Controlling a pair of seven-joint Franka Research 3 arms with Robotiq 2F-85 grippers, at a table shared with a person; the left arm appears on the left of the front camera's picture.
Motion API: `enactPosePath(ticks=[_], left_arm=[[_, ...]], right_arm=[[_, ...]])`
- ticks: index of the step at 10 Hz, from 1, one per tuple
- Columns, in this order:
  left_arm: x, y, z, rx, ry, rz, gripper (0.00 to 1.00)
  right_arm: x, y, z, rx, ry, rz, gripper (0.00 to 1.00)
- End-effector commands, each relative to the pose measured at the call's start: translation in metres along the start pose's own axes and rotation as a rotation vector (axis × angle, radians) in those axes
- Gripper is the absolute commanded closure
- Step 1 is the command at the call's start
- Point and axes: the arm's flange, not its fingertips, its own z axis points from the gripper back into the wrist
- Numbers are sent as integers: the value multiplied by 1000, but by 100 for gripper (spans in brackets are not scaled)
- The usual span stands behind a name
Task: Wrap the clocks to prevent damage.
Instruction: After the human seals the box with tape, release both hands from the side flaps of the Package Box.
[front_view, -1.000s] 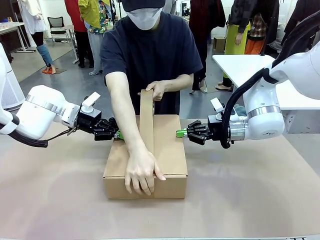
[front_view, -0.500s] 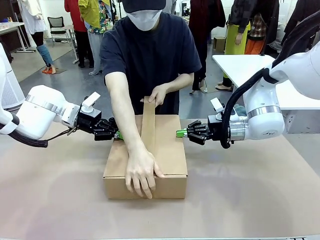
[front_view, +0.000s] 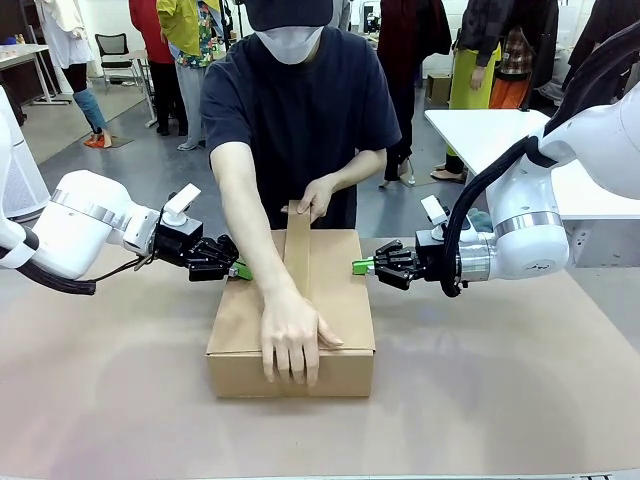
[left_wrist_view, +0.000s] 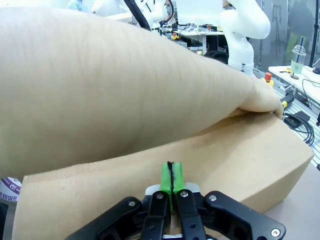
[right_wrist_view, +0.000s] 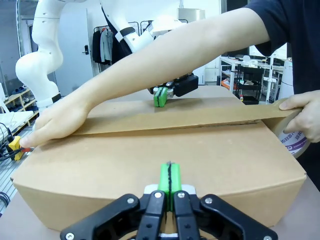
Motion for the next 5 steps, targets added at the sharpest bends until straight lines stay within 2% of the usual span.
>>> enactPosePath(ticks=[1, 5], left_arm=[[-1, 1, -1, 4, 5, -3, 100], [-1, 1, -1, 4, 5, -3, 100]], right_arm=[[-4, 3, -2, -13, 0, -4, 99], [-4, 3, -2, -13, 0, -4, 99]])
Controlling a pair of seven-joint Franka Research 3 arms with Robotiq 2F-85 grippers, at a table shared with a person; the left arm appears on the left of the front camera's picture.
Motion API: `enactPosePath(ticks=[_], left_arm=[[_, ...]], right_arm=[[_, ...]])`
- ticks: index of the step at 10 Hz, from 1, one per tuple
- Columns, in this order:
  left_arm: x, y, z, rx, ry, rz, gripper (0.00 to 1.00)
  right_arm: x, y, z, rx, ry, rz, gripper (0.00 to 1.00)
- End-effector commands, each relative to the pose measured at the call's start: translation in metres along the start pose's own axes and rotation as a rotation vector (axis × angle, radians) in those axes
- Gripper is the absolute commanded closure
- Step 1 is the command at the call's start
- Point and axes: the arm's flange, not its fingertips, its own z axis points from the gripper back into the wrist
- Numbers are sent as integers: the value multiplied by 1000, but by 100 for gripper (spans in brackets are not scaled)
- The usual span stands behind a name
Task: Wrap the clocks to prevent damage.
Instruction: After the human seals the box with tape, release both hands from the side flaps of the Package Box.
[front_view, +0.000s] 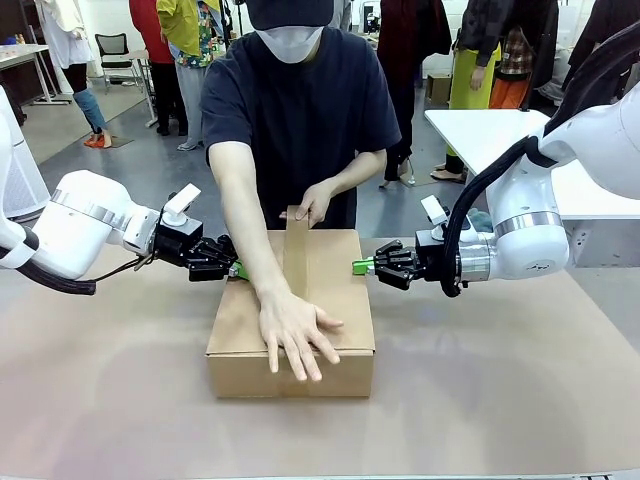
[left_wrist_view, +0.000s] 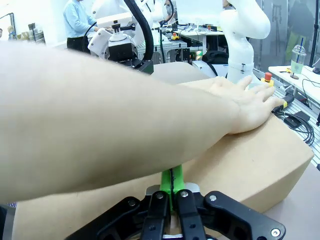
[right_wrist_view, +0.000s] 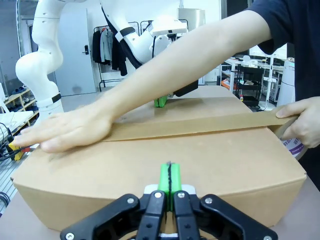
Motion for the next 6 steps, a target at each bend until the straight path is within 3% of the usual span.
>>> enactPosePath(ticks=[1, 6], left_arm=[[-1, 1, -1, 4, 4, -3, 100], [-1, 1, -1, 4, 4, -3, 100]], right_arm=[[-3, 3, -2, -13, 0, -4, 99], [-3, 3, -2, -13, 0, -4, 99]])
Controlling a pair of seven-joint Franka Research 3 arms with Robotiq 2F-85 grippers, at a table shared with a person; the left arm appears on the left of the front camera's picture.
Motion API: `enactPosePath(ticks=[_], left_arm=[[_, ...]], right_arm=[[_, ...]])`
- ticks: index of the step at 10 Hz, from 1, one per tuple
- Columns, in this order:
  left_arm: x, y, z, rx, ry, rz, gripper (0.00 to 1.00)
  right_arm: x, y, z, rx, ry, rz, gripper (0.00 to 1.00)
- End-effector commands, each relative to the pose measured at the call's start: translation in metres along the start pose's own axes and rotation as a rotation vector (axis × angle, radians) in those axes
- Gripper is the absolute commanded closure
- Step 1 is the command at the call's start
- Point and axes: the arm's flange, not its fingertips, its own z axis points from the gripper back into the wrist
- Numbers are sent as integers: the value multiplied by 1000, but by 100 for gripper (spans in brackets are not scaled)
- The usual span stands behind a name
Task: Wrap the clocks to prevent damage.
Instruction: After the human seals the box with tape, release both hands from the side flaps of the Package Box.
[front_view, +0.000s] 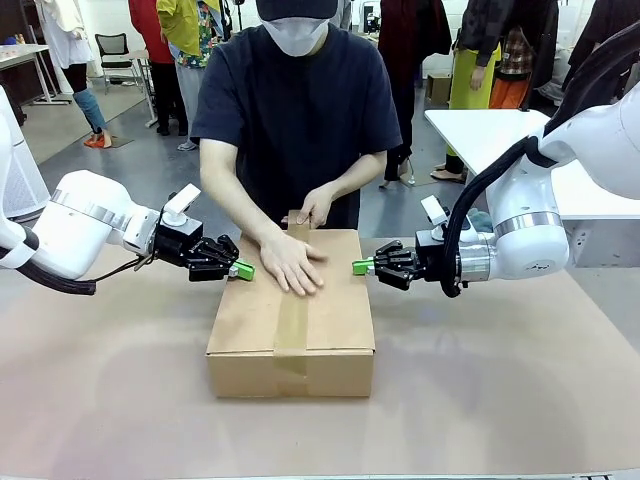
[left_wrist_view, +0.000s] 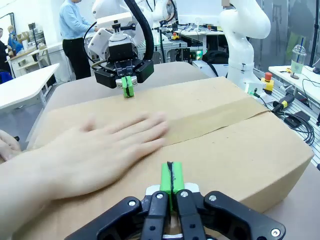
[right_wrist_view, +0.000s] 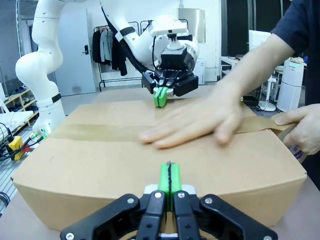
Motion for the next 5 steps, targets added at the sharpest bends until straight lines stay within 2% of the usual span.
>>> enactPosePath(ticks=[1, 5], left_arm=[[-1, 0, -1, 3, 4, -4, 100], [-1, 0, -1, 3, 4, -4, 100]], right_arm=[[-3, 3, -2, -13, 0, -3, 99], [-3, 3, -2, -13, 0, -3, 99]])
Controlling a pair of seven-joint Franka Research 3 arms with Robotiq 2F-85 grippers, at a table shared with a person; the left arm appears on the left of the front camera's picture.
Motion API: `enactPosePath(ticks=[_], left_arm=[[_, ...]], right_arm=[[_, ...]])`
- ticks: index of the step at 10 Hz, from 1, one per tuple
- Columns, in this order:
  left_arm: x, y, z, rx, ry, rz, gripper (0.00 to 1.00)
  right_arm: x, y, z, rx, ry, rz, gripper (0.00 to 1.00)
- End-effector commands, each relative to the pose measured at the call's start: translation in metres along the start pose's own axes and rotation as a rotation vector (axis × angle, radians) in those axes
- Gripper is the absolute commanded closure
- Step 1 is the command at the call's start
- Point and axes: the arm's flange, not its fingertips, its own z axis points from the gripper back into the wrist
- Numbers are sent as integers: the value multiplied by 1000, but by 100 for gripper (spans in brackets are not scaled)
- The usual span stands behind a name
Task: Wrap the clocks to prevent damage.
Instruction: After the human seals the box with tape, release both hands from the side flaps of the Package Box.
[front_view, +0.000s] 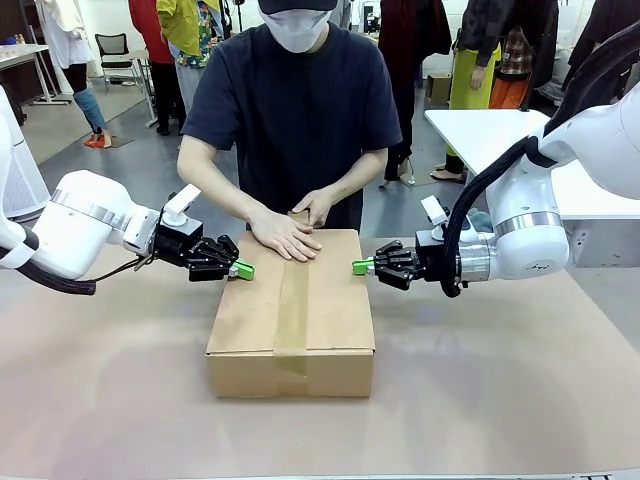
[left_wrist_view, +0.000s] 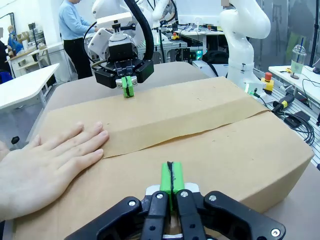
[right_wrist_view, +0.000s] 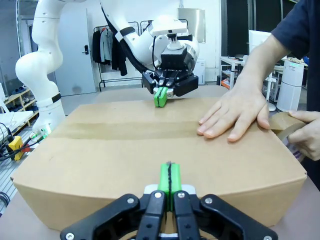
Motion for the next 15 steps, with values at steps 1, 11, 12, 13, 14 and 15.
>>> enactPosePath(ticks=[1, 11, 12, 13, 14, 15], left_arm=[[-1, 0, -1, 3, 4, -4, 100], [-1, 0, -1, 3, 4, -4, 100], [-1, 0, -1, 3, 4, -4, 100], [-1, 0, -1, 3, 4, -4, 100], [-1, 0, -1, 3, 4, -4, 100], [-1, 0, -1, 3, 4, -4, 100]], right_arm=[[-3, 3, -2, -13, 0, -3, 99], [-3, 3, -2, -13, 0, -3, 99], [-3, 3, -2, -13, 0, -3, 99], [-3, 3, -2, -13, 0, -3, 99], [-3, 3, -2, -13, 0, -3, 99], [-3, 3, -2, -13, 0, -3, 99]])
